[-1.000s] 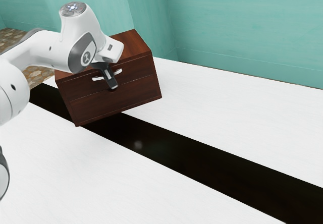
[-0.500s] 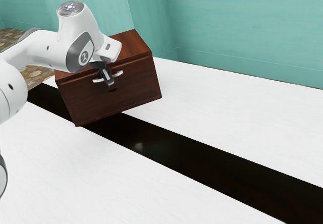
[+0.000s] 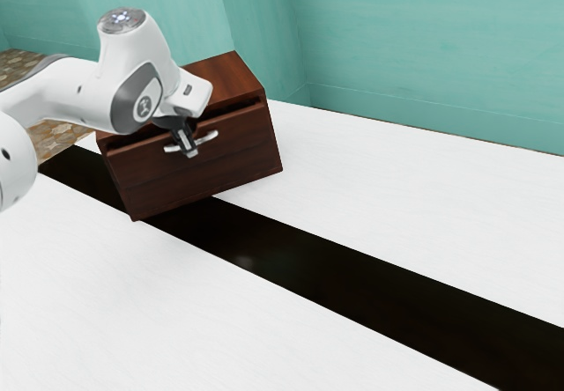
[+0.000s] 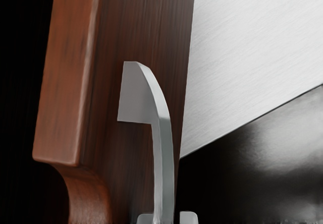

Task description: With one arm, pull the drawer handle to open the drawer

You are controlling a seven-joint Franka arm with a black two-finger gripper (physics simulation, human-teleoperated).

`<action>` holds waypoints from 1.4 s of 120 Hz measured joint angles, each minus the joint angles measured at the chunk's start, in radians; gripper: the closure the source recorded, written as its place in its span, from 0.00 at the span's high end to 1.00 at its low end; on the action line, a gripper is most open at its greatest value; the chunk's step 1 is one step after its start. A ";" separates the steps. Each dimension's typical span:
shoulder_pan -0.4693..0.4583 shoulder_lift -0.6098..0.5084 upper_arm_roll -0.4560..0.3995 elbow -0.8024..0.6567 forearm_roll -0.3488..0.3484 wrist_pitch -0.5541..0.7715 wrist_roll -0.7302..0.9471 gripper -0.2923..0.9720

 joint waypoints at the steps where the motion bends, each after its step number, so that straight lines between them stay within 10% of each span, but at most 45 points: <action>1: 0.000 -0.002 0.000 -0.003 0.000 0.000 0.000 0.18; 168: -0.003 -0.284 -0.110 -0.369 0.008 0.078 -0.086 0.15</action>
